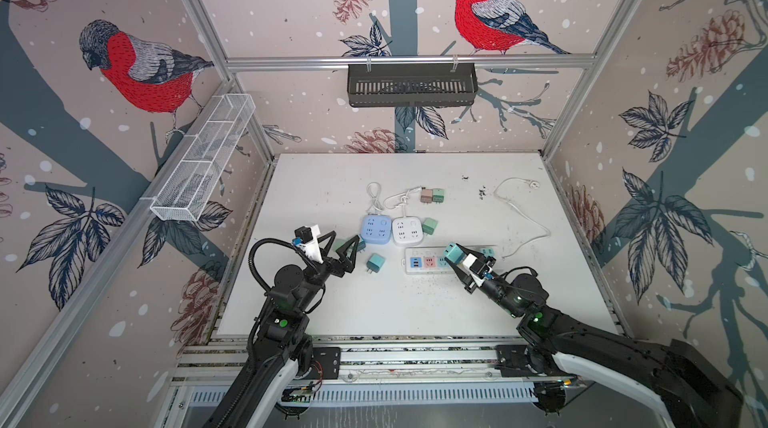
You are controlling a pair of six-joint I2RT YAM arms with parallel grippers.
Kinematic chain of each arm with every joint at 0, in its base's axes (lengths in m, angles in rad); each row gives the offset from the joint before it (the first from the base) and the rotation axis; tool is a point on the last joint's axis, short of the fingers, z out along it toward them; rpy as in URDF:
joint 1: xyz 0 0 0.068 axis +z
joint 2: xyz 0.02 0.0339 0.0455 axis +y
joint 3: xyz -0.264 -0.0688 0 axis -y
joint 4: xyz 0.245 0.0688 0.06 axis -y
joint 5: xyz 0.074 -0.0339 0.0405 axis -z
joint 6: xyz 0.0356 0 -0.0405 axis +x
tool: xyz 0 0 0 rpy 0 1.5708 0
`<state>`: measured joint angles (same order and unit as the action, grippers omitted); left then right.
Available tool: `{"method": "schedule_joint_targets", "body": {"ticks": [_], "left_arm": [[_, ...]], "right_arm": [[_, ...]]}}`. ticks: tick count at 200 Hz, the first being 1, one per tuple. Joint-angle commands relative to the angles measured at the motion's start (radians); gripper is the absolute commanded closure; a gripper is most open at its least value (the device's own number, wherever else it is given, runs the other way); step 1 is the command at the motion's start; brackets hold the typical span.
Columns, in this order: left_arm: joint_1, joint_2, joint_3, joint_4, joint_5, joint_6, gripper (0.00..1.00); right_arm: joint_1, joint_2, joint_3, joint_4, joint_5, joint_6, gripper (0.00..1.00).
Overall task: Insert the plug
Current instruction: 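Grasp the teal USB adapter with the left gripper while the right holds it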
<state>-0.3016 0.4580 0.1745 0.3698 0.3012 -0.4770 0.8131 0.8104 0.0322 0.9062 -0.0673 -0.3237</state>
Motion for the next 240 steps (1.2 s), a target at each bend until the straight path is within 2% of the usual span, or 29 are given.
{"method": "schedule_joint_targets", "body": {"ticks": [1,31,59,102,137,203,240], "left_arm": [[-0.053,0.051,0.053,0.051,0.216,-0.006,0.12],[-0.246,0.134,0.099,0.055,0.172,0.07,0.12],[-0.429,0.27,0.169,0.045,0.121,0.157,0.12],[-0.599,0.508,0.31,-0.027,0.021,0.249,0.18],[-0.65,0.6,0.368,-0.018,0.077,0.26,0.19],[-0.664,0.655,0.38,0.012,0.111,0.245,0.18],[-0.677,0.698,0.399,0.01,0.133,0.255,0.26]], "right_arm": [[0.004,-0.01,-0.011,0.063,-0.067,-0.063,0.96],[0.011,-0.011,-0.016,0.062,-0.09,-0.095,0.95],[0.027,-0.013,-0.016,0.06,-0.093,-0.123,0.95],[0.078,-0.003,-0.027,0.069,-0.171,-0.207,0.93],[0.131,0.026,-0.023,0.084,-0.111,-0.251,0.94],[0.189,0.042,-0.018,0.124,-0.093,-0.273,0.93],[0.219,0.056,-0.012,0.133,-0.056,-0.285,0.93]]}}
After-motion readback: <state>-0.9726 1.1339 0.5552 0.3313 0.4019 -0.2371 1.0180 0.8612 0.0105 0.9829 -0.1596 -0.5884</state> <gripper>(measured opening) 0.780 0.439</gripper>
